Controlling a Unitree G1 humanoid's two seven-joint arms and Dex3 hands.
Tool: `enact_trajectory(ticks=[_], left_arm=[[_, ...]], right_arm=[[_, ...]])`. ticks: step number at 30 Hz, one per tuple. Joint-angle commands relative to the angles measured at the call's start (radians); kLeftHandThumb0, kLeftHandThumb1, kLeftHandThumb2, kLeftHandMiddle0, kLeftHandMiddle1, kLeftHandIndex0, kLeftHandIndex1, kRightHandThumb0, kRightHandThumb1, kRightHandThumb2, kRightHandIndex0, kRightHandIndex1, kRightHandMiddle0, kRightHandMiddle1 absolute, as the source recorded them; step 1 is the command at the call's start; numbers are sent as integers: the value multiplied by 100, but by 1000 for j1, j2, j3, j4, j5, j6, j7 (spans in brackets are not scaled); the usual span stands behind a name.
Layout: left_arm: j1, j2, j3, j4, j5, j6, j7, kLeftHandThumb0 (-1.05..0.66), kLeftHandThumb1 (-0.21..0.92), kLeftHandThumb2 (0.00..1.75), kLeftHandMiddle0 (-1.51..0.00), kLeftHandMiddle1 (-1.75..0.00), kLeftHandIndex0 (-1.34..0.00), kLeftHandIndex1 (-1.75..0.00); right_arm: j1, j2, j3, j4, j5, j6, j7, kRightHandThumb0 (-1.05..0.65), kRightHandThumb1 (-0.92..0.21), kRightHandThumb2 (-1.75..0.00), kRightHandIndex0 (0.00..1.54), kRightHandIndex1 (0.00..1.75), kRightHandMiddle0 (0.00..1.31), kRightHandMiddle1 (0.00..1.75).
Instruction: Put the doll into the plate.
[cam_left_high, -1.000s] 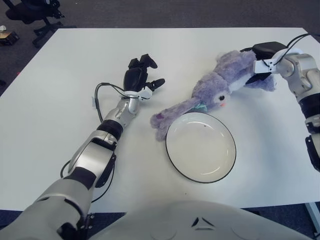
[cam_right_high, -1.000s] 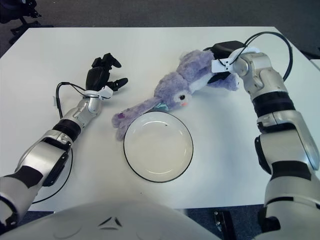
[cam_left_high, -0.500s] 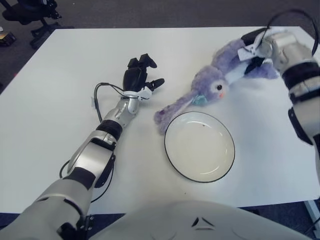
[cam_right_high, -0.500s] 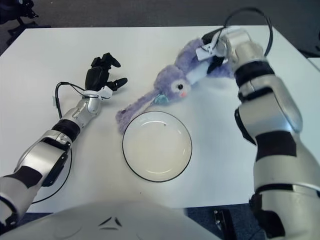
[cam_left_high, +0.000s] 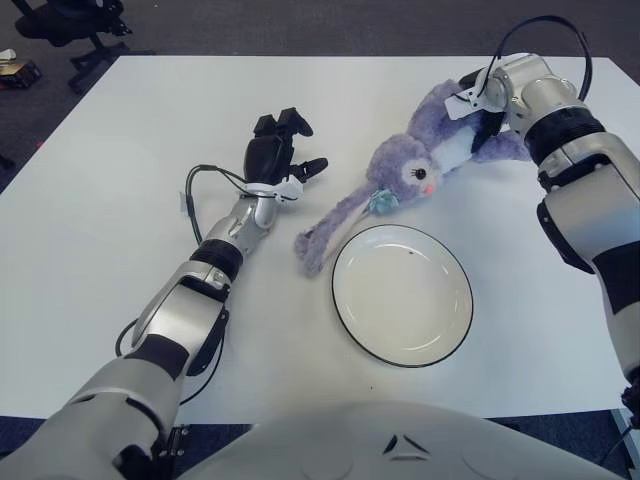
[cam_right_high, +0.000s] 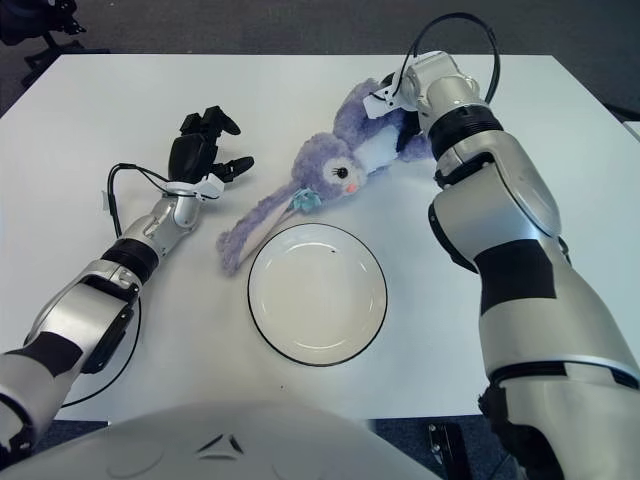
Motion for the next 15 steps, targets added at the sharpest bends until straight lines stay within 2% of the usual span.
enact_trajectory(ticks=[1,4,6,10,15], left_arm=[[26,8,-7,0,11,3,19,0,92,50,-20,-160,-15,-173],[29,10,-7,-2,13,2,24,0,92,50,-19,-164,-16,-168],[29,10,-8,-2,14,2,28,0,92,50,-19,-165,-17,-167],[29,11,-9,-1,14,2,30,0,92,50,-18,-167,-17,-166],[28,12,-10,3,13,-1,34,0,92,50,-18,-167,-17,-166]], right_arm=[[-37,41,27,28,-12,31,21,-25,-78,-39,110,175,69,169],[-43,63,39,43,-13,54,39,-36,-64,-67,110,175,63,156],[-43,70,43,48,-8,64,46,-38,-60,-73,110,175,62,153],[-44,73,49,51,-3,69,48,-40,-58,-79,110,175,61,150],[-33,83,59,61,-6,82,57,-41,-58,-77,110,175,62,147]])
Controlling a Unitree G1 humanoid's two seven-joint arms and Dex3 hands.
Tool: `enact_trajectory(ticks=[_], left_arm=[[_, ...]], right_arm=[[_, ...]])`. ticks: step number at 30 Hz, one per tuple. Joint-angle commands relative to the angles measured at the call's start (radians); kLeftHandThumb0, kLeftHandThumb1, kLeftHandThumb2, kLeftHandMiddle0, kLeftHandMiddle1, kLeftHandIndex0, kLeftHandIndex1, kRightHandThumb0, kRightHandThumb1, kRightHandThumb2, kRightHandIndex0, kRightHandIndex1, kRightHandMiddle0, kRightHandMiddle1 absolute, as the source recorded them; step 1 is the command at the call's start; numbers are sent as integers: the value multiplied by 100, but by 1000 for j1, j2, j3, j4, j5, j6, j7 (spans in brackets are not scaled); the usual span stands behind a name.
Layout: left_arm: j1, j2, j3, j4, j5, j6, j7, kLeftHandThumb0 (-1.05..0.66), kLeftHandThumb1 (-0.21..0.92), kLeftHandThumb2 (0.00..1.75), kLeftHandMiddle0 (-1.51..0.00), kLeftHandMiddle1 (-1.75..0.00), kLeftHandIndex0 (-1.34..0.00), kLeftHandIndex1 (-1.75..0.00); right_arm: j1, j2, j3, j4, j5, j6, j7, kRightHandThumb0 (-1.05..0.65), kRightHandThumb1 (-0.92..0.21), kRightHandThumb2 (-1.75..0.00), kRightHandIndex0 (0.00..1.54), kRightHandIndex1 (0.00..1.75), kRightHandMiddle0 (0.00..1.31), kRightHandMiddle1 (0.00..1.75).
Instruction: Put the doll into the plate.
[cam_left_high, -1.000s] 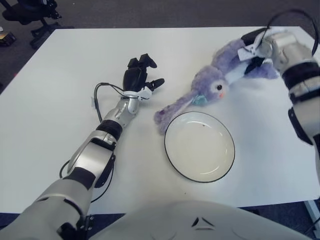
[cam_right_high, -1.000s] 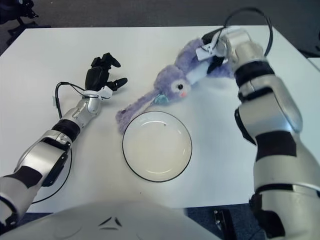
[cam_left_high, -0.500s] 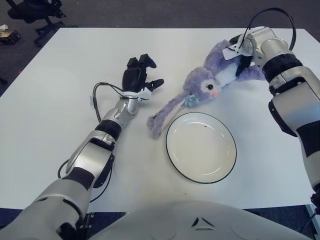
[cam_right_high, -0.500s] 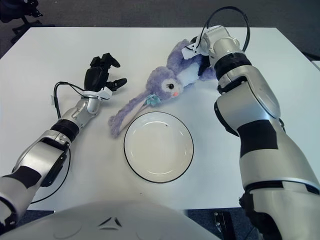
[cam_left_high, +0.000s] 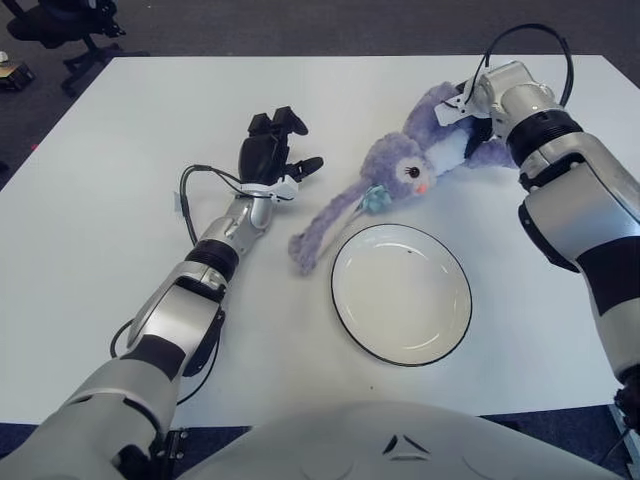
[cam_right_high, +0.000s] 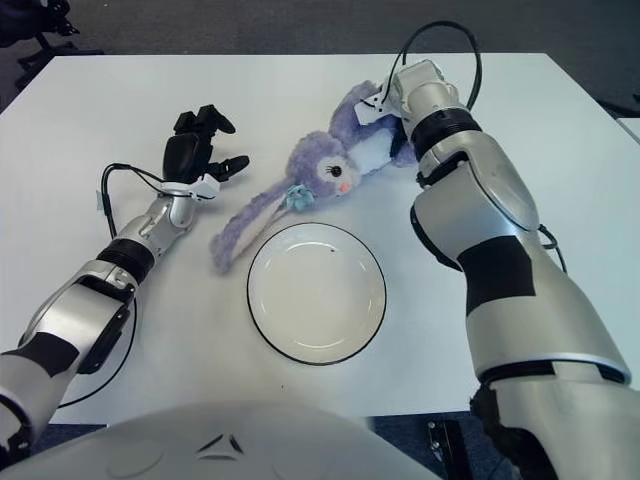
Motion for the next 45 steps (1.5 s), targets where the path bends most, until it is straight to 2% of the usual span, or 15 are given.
enact_trajectory(ticks=[1,4,7,10,13,20,28,29,30,32,35,42,45], left_arm=[[23,6,-4,10,7,-2,17,0,92,50,-18,-167,-17,-166],[21,7,-4,15,7,-3,19,0,92,50,-17,-168,-18,-165],[19,7,-5,21,6,-5,22,0,92,50,-17,-169,-18,-165],[18,7,-6,23,6,-6,24,0,92,50,-16,-169,-18,-164],[18,7,-6,23,6,-6,25,0,92,50,-16,-169,-18,-164],[-5,38,-63,52,106,-62,196,0,92,47,-19,-161,-22,-165],[-20,37,-76,85,121,-78,238,0,92,46,-20,-159,-23,-166],[-18,51,-93,9,167,-75,286,0,92,46,-20,-158,-23,-166],[-16,62,-106,-48,201,-72,322,-7,92,46,-20,-148,-23,-166],[-14,76,-125,-121,254,-60,375,-23,92,46,-24,-112,-24,-168],[-5,80,-141,-197,318,-7,435,-31,92,47,-30,-91,-24,-169],[12,81,-143,-250,346,26,448,-34,92,47,-35,-80,-23,-170],[20,117,-168,-454,430,28,436,-35,92,47,-39,-71,-23,-170]], right_arm=[[3,18,16,18,-4,22,19,-40,-60,-73,110,175,62,145],[15,22,25,25,-5,36,24,-39,-71,-51,109,175,64,137],[20,24,31,28,-3,41,24,-38,-86,-22,109,175,66,129],[20,24,34,28,0,42,24,-38,-90,-13,109,175,66,127],[20,24,36,28,2,43,24,-38,-91,-10,109,175,67,126],[34,36,35,30,8,61,24,-38,-92,-9,107,175,66,126],[35,36,36,29,10,64,24,-38,-92,-9,107,175,66,126],[37,41,30,31,16,77,27,-38,-92,-9,107,175,66,126],[38,46,25,32,21,87,30,-38,-92,-9,107,175,66,126],[40,50,21,32,26,98,32,-38,-92,-10,107,175,65,127],[42,53,21,32,27,103,32,-38,-92,-11,107,175,64,128],[42,54,20,32,27,106,32,-37,-92,-12,107,175,63,129],[58,61,16,35,31,118,27,-37,-92,-12,106,175,62,129]])
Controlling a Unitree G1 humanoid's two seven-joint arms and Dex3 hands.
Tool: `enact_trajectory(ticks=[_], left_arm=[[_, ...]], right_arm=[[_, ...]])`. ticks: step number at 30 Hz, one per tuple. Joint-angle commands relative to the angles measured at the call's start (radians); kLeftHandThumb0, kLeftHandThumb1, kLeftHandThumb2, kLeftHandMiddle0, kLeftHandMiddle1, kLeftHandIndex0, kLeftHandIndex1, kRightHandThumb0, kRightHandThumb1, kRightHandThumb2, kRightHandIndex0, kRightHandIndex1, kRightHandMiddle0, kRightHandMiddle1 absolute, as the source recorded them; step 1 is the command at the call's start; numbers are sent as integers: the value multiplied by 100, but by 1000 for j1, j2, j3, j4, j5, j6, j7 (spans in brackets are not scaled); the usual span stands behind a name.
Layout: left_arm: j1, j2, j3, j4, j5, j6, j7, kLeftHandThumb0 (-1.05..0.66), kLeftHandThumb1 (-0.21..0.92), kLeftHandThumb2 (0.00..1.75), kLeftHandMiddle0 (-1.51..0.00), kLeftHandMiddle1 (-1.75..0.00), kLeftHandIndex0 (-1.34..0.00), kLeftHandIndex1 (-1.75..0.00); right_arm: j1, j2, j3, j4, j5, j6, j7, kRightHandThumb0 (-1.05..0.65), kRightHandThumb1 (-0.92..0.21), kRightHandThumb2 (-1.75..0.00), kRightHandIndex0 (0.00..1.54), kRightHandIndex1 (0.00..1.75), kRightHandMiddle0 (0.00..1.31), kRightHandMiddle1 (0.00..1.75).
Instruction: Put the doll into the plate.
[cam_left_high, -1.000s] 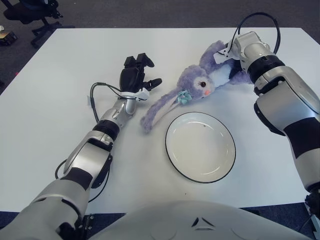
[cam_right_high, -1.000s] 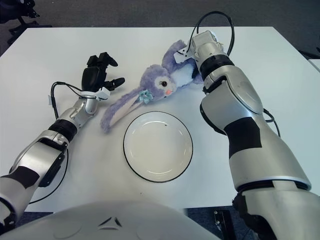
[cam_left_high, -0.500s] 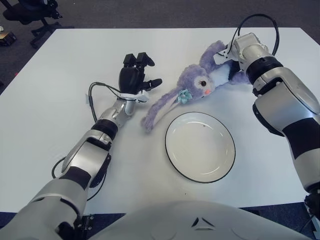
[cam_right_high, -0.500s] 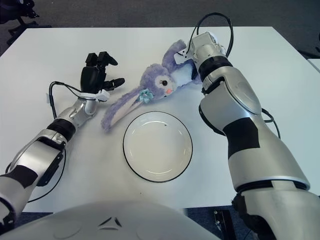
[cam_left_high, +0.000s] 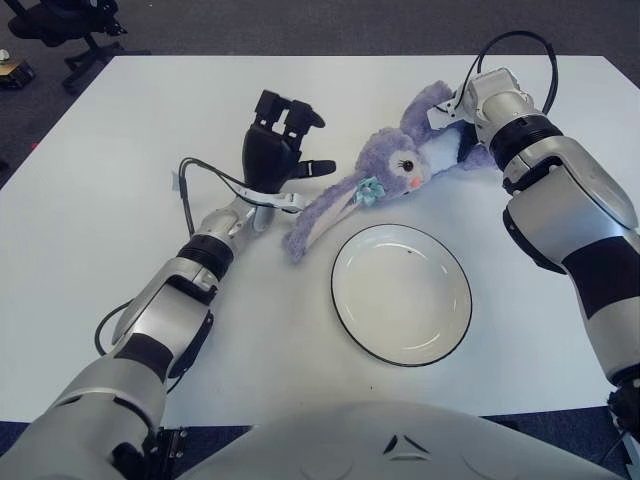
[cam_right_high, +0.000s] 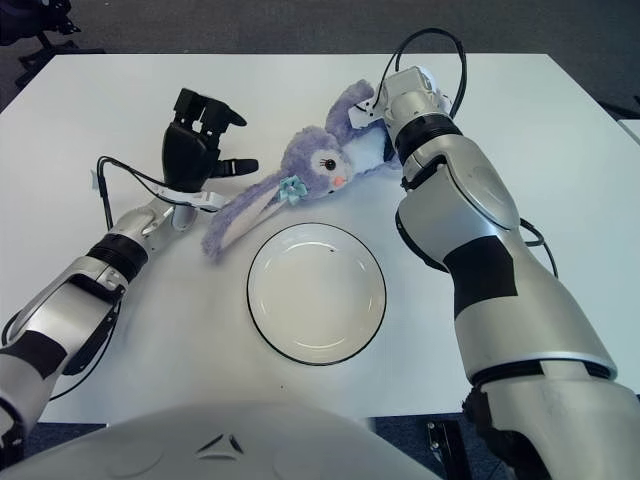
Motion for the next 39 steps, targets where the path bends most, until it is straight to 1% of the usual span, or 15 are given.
enact_trajectory(ticks=[1,3,4,6,7,10,12,13,15,19,26,27,29,32,39], left_arm=[[8,43,-32,-183,78,-9,-3,-35,92,47,-46,-51,-24,-169],[-18,77,-46,-216,104,-44,-19,-35,92,48,-50,-34,-23,-170],[-25,91,-50,-228,112,-58,-26,-36,92,47,-50,-28,-22,-152],[-27,101,-50,-242,118,-70,-35,-39,92,45,-53,-12,-32,-89],[-25,102,-48,-246,119,-71,-37,-40,92,44,-54,-8,-35,-71],[-22,104,-45,-252,121,-74,-42,-40,92,44,-55,-3,-39,-50],[-21,105,-45,-255,120,-73,-44,-41,92,44,-55,-2,-41,-45],[-65,132,-70,-229,111,-169,-61,-41,92,44,-55,-1,-41,-42],[-120,166,-99,-195,99,-292,-82,-51,92,47,-48,-1,-39,-30],[-136,167,-97,-152,48,-391,-137,-61,92,51,-42,0,-40,-15],[-138,157,-73,-128,22,-446,-182,-63,92,53,-40,0,-40,-9],[-139,149,-73,-103,-35,-486,-233,-63,92,53,-40,0,-40,-9],[-144,137,-73,-64,-113,-547,-310,-66,92,69,-38,0,-39,-8],[-151,131,-67,-39,-156,-593,-371,-68,92,78,-37,0,-39,-7],[-155,113,-33,-15,-191,-640,-464,-70,92,83,-36,0,-39,-6]], right_arm=[[46,14,-6,10,17,11,4,-37,-92,-13,105,175,61,130],[50,15,-7,10,18,16,5,-37,-92,-14,105,175,61,131],[52,16,-8,10,18,19,5,-37,-92,-14,105,175,60,131],[52,17,-8,10,19,21,6,-37,-92,-14,104,175,60,131],[53,17,-8,10,19,22,6,-37,-92,-15,104,175,60,131],[53,17,-8,9,19,22,6,-37,-92,-15,104,175,60,131],[53,17,-8,9,19,23,6,-37,-92,-15,104,175,60,131],[52,22,-9,11,20,29,22,-37,-92,-15,104,175,60,131],[51,30,-10,14,22,38,43,-37,-92,-15,104,175,60,131],[49,36,-15,15,28,45,64,-37,-92,-14,103,175,60,131],[48,37,-17,13,30,48,72,-37,-92,-14,103,175,60,131],[48,40,-19,15,32,50,81,-37,-92,-14,103,175,60,131],[47,43,-22,18,36,55,93,-37,-92,-14,104,175,61,130],[48,45,-23,19,37,59,98,-37,-92,-13,104,175,61,130],[48,46,-21,18,39,61,100,-37,-92,-13,104,175,62,129]])
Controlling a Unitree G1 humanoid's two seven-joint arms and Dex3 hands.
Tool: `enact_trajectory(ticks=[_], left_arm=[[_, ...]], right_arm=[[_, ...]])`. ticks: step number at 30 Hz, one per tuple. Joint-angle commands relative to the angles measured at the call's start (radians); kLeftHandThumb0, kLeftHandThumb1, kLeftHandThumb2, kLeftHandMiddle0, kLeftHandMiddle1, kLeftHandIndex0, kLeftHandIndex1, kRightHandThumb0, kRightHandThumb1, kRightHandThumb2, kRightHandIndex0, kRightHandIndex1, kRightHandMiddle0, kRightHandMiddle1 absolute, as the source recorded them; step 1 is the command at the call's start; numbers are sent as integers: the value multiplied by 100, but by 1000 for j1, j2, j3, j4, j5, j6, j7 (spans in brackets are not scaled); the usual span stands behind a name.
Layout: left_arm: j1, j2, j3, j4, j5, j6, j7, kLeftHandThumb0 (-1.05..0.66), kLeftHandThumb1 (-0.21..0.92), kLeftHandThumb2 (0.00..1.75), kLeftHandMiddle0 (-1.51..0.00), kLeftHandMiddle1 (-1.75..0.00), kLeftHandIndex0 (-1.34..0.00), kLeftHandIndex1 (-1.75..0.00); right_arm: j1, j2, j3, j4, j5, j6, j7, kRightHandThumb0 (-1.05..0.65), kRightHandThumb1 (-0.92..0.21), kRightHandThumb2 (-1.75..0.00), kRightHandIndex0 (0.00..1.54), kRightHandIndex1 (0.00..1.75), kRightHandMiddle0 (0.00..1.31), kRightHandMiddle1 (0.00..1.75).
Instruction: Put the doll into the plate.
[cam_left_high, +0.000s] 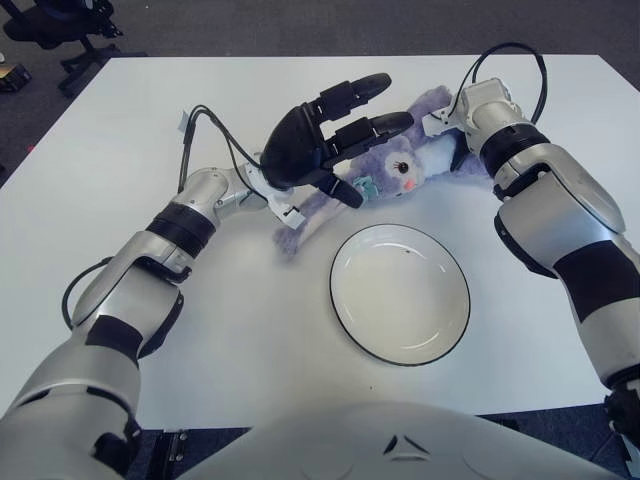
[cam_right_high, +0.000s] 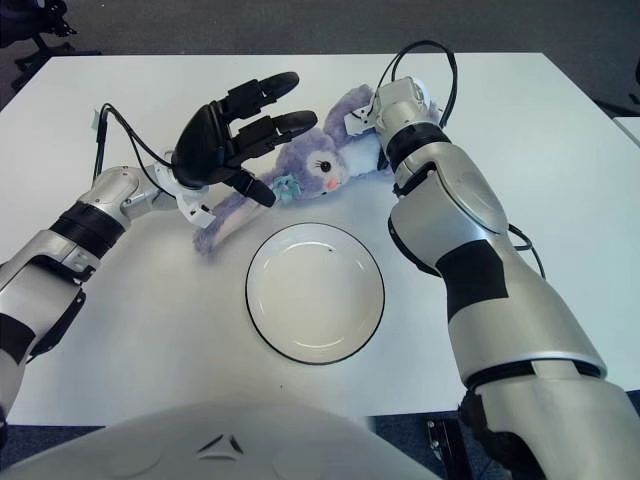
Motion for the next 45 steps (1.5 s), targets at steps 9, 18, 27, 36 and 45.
enact_trajectory(ticks=[9,18,27,36,45], left_arm=[[-89,-3,4,108,-127,-140,-293,-75,92,91,-43,-2,-42,-6],[-112,7,22,118,-199,-144,-500,-76,92,93,-44,-1,-43,-5],[-116,11,40,95,-251,-96,-705,-80,92,96,-42,0,-41,-4],[-124,14,44,22,-91,32,-732,-81,92,98,-40,0,-40,-2],[-121,11,41,-10,15,90,-681,-81,92,101,-37,0,-38,-1]], right_arm=[[60,-35,53,-5,-35,-166,-102,-43,-92,-27,78,94,57,38],[59,-20,21,7,7,-106,-95,-41,-92,-27,67,104,62,7],[62,-12,0,4,28,-62,-82,-27,-92,-14,56,173,77,9],[63,-13,1,0,29,-70,-83,-26,-92,-12,57,175,81,10],[64,-17,3,-1,27,-88,-91,-27,-92,-12,58,175,82,10]])
